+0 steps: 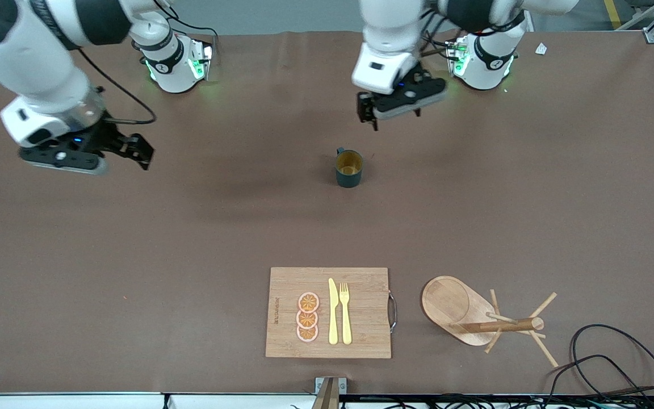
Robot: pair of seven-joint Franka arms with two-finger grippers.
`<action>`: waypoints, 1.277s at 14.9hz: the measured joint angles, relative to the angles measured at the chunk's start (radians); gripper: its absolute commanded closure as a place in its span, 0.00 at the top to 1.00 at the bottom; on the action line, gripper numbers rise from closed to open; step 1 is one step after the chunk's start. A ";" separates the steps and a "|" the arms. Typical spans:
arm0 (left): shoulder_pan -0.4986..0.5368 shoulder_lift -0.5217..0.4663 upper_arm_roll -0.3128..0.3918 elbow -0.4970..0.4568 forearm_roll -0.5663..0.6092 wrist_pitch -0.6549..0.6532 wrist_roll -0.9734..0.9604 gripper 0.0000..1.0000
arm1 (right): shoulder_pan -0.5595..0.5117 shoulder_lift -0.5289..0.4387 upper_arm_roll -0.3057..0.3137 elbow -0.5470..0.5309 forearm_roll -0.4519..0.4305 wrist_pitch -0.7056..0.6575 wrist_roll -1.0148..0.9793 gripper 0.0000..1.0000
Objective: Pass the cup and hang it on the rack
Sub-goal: 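Release the mug and withdraw the right gripper while the left gripper approaches, then lower the left gripper and grasp the teal mug handle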
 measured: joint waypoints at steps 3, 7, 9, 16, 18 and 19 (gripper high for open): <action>-0.131 0.106 -0.001 -0.010 0.137 0.014 -0.197 1.00 | -0.045 -0.032 -0.043 -0.019 0.010 -0.001 -0.106 1.00; -0.206 0.209 -0.001 -0.012 0.224 0.044 -0.336 1.00 | -0.049 -0.057 -0.144 -0.023 0.031 -0.012 -0.213 1.00; -0.228 0.235 -0.001 -0.039 0.308 0.044 -0.412 1.00 | -0.050 -0.076 -0.176 -0.023 0.033 -0.018 -0.253 1.00; -0.285 0.251 -0.008 -0.222 0.522 0.110 -0.737 1.00 | -0.050 -0.099 -0.234 -0.003 0.072 -0.022 -0.321 1.00; -0.306 0.269 -0.008 -0.242 0.577 0.127 -0.788 1.00 | -0.050 -0.099 -0.233 0.029 0.073 -0.036 -0.321 1.00; -0.318 0.287 -0.009 -0.247 0.618 0.134 -0.835 1.00 | -0.049 -0.097 -0.233 0.046 0.074 -0.041 -0.321 1.00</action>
